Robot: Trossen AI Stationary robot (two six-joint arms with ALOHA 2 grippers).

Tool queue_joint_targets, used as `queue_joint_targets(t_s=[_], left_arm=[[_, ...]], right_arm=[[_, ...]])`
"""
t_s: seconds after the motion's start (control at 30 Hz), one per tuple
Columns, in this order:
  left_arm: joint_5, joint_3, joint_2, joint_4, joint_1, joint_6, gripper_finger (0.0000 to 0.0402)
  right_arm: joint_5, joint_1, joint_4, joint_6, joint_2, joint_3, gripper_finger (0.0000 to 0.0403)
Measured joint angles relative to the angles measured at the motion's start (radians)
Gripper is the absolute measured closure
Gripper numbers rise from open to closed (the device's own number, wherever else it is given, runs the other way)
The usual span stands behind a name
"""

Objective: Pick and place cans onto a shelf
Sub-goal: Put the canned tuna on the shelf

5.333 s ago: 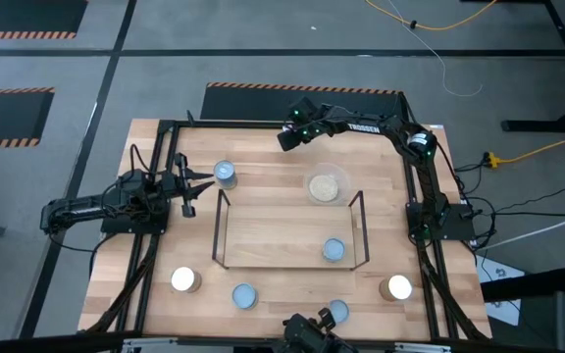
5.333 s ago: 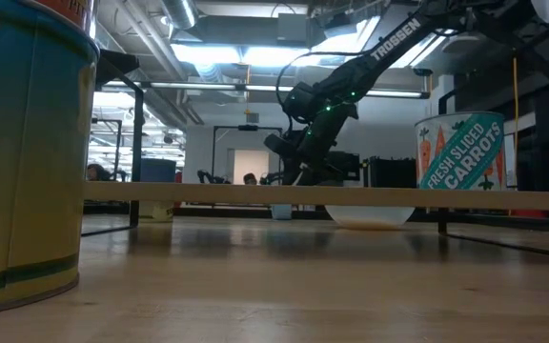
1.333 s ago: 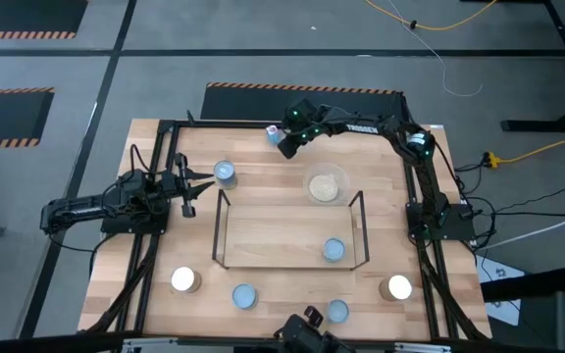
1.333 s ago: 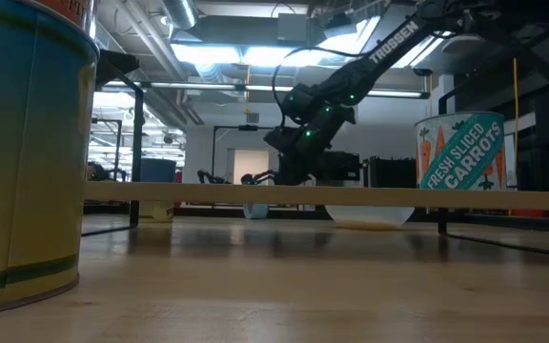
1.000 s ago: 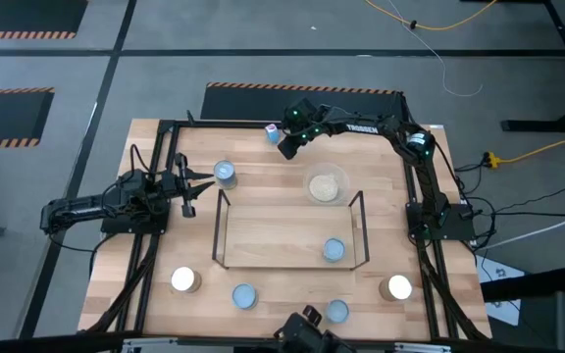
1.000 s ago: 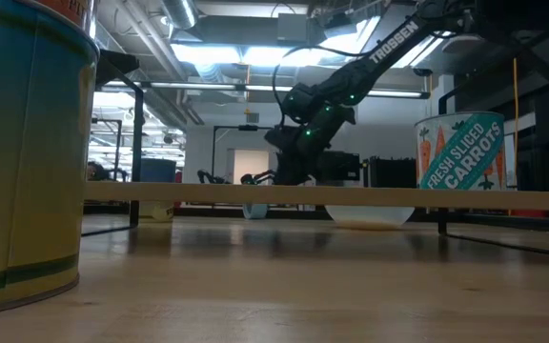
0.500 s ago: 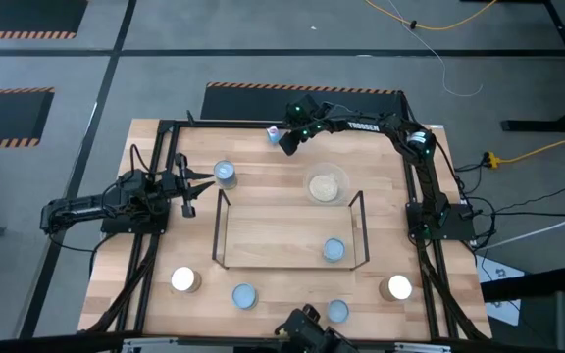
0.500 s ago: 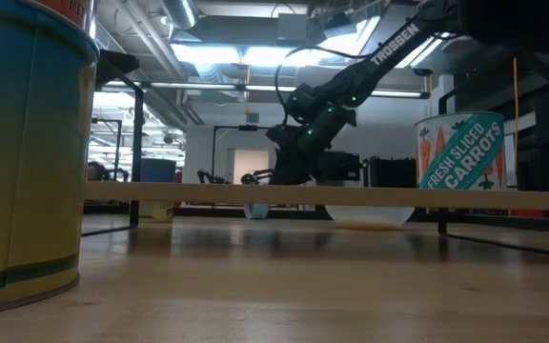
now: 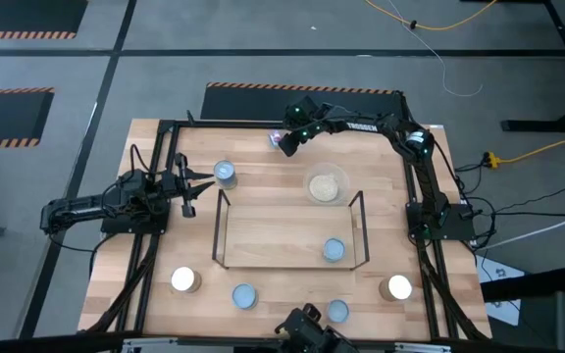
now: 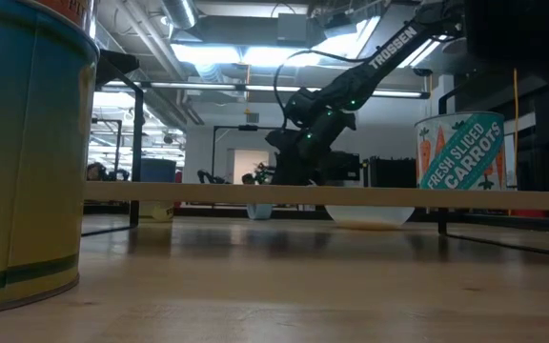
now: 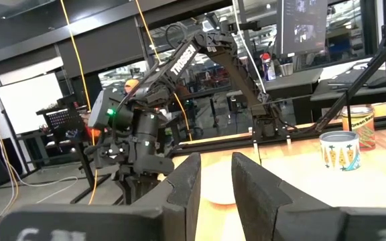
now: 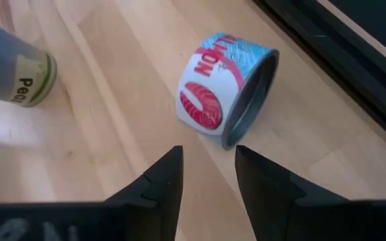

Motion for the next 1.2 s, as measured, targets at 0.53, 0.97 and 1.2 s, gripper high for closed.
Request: queue_joint_targets(t_s=[0.53, 0.97, 1.2], left_arm=[[0.0, 0.0, 0.0, 0.0, 0.0, 0.0, 0.0324], [0.0, 0.0, 0.0, 0.0, 0.0, 0.0, 0.0324], [0.0, 0.0, 0.0, 0.0, 0.0, 0.0, 0.0324]], right_arm=[[0.051, -0.001, 0.013, -0.007, 0.001, 0.0, 0.0262], [0.018, -0.002, 0.014, -0.032, 0.002, 0.0, 0.0262], [-0.048, -0.002, 0.077, -0.03, 0.049, 0.002, 0.0262]])
